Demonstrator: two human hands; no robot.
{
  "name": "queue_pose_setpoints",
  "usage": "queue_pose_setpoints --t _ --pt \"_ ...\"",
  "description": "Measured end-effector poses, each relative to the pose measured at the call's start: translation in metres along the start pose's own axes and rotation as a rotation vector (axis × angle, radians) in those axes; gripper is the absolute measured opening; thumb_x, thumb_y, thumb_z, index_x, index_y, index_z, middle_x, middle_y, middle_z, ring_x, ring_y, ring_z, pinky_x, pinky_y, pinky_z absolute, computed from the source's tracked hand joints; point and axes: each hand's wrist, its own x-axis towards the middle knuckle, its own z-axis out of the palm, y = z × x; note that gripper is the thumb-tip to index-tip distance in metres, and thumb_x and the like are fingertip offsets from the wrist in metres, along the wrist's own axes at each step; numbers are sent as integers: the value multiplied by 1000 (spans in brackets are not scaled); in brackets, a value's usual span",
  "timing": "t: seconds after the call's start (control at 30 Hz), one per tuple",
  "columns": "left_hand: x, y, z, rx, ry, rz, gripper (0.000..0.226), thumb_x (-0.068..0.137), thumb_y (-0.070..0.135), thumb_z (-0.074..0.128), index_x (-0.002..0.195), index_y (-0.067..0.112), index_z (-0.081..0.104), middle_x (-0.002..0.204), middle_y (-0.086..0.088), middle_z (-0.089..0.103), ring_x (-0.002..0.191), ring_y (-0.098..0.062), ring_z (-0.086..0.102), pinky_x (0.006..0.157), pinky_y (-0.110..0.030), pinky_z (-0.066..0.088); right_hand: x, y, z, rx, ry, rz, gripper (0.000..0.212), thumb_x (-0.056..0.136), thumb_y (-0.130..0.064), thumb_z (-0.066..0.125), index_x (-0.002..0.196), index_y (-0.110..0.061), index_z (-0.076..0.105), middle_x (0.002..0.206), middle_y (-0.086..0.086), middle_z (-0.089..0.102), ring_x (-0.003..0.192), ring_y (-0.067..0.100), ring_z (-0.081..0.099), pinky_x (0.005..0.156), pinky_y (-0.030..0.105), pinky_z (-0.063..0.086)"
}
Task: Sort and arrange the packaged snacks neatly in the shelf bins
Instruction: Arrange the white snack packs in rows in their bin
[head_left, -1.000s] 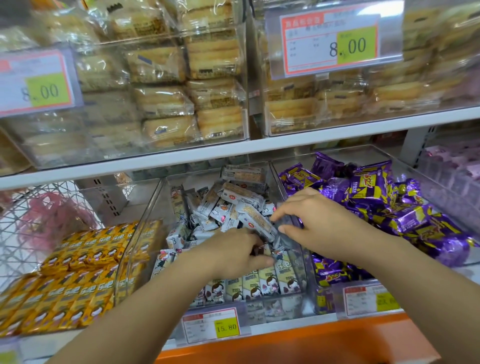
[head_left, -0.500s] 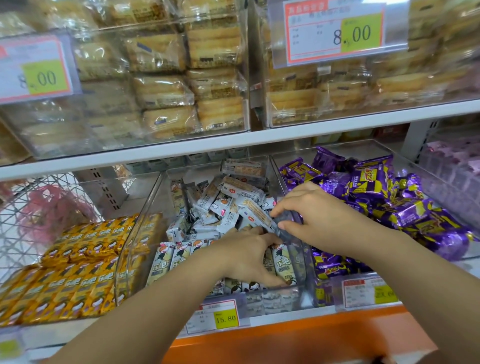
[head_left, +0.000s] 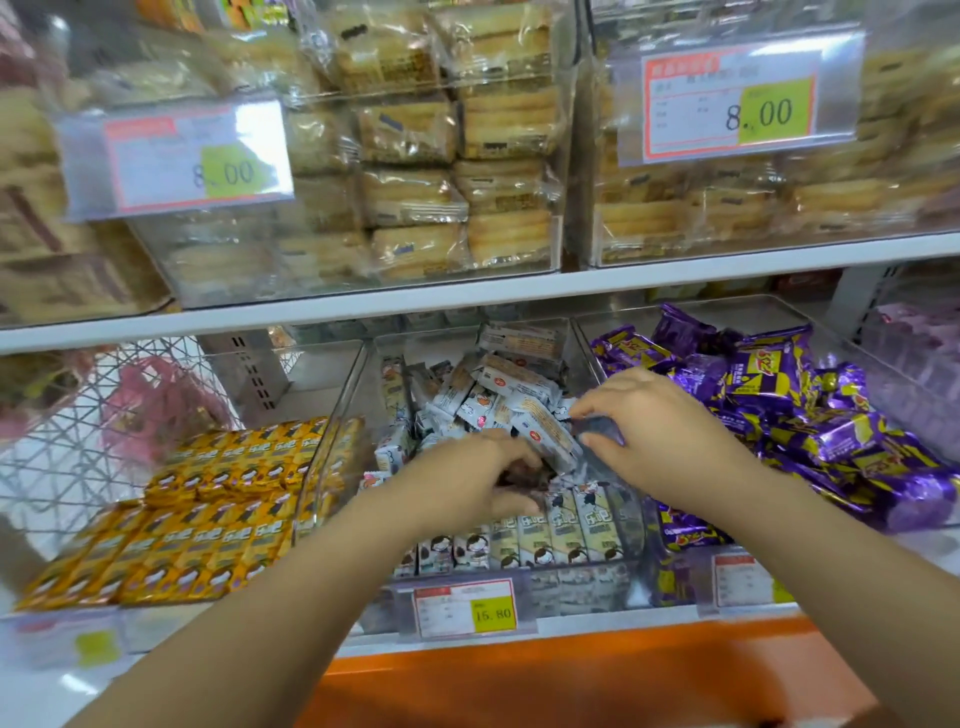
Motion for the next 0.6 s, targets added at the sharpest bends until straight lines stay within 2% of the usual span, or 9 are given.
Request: queue_pose_setpoints --t 0.1,0.17,0.3,0.4,0.47,0.53,0.6 --pt "-17 -21 -11 47 155 -101 41 91 37 60 131 33 50 131 10 53 110 -11 55 90 -28 46 22 -23 2 -11 -57 15 34 94 -27 53 127 -28 53 128 -3 56 116 21 50 92 37 46" --pt "-25 -31 -17 65 206 -154 38 93 34 58 130 34 51 133 11 52 114 -10 55 90 -27 47 39 -35 10 -48 -87 21 39 93 -20 54 131 -26 48 127 2 55 110 26 55 83 41 51" --pt "-38 -46 -23 75 259 -188 34 95 28 55 128 34 52 132 10 54 113 -12 56 89 -34 52 63 -41 37 -190 -159 102 47 92 -11 53 136 -23 42 123 9 51 110 31 53 77 41 50" --pt "-46 -53 -20 39 285 -175 35 95 29 55 129 34 52 128 11 56 112 -9 56 89 -33 51 66 -43 49 -245 -143 103 41 89 -8 56 128 -19 47 123 8 52 108 30 53 74 38 49" --pt "-50 -53 -19 57 306 -162 33 95 32 54 128 35 52 127 14 56 110 -8 57 88 -32 51 65 -43 43 -166 -144 97 28 88 -7 57 114 -18 52 108 6 56 91 26 56 67 33 46" --pt "-52 -52 -18 50 339 -158 30 95 33 53 126 37 53 125 17 56 108 -8 57 86 -31 52 59 -39 24 -8 -115 107 24 86 -11 61 106 -20 53 86 -3 50 74 18 50 56 28 39" --pt "-53 -49 -17 44 353 -145 30 95 34 52 124 38 54 125 19 55 107 -7 57 87 -30 50 46 -35 2 139 -47 91 31 81 -13 68 106 -26 54 88 -9 46 79 12 46 64 26 39"
